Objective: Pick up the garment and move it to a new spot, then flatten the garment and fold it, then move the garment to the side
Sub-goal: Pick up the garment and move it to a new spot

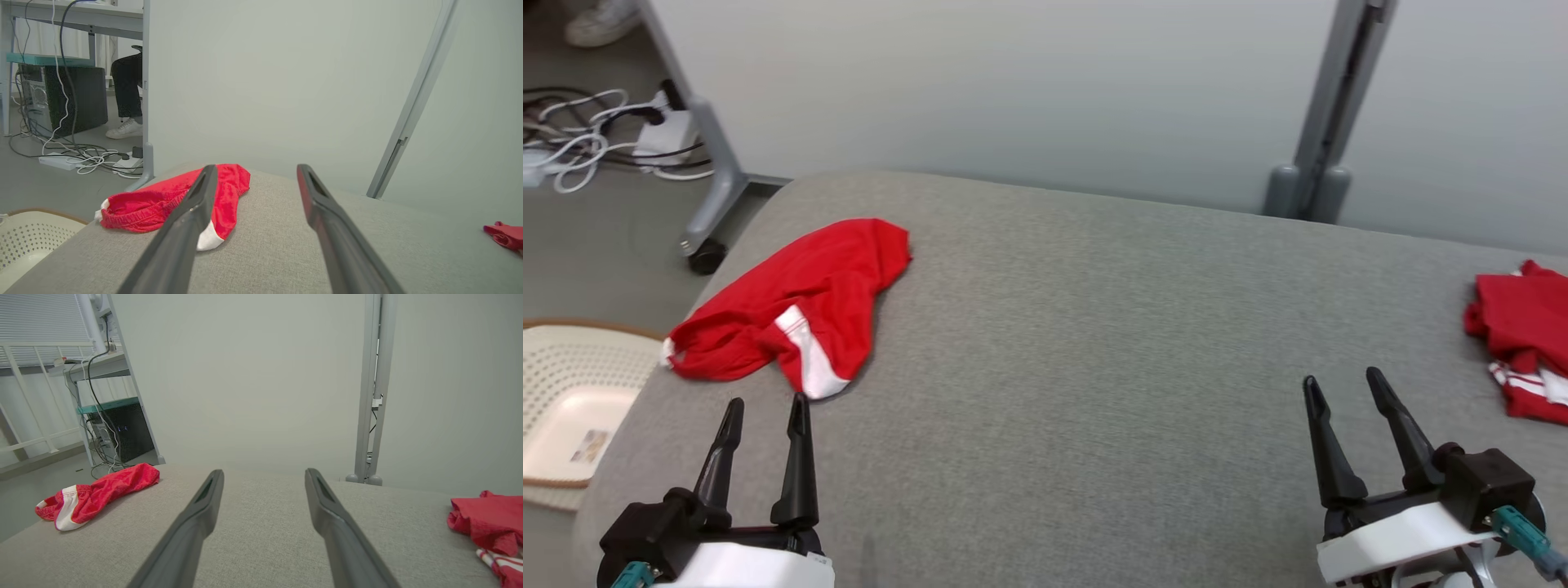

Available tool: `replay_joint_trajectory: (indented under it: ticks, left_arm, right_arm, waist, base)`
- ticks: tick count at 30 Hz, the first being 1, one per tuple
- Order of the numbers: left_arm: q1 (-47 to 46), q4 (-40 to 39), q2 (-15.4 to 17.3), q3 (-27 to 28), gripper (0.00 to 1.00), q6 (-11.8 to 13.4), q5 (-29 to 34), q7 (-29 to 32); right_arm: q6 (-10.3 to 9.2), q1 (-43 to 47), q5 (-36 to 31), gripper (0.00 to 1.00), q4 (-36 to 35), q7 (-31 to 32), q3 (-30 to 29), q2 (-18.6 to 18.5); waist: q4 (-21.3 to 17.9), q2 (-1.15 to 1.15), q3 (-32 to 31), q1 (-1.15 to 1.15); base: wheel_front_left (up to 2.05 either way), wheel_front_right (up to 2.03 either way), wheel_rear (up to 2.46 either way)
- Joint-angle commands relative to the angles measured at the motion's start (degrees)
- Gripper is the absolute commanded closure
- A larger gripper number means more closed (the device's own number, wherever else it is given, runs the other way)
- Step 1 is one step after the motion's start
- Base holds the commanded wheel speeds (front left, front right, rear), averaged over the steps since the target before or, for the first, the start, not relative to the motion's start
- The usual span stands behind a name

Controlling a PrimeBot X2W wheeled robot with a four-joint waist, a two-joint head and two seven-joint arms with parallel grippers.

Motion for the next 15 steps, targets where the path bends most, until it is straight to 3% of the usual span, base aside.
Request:
replay_joint_trajectory:
  ticks: [1,13,15]
  left_arm:
    - [-1.0,0.1,0.2,0.5,0.0,0.2,0.2,0.0]
    - [-0.8,0.4,0.2,1.5,0.0,0.5,0.2,0.0]
    - [-1.0,0.7,0.2,1.5,0.0,0.4,-2.5,0.0]
  right_arm:
    - [0.0,-0.7,0.5,0.0,0.3,0.0,0.4,-0.1]
    - [0.0,-1.2,0.9,0.0,0.6,0.0,2.6,0.0]
    - [0.0,-1.3,1.0,0.0,0.7,0.0,2.8,0.0]
  waist:
    - [2.9,0.0,0.3,0.0]
    - [7.7,0.0,0.0,0.0]
    - [7.9,0.0,0.1,0.0]
  base:
    - [0.0,0.0,0.0]
    - [0.0,0.0,0.0]
    - [0.0,0.0,0.0]
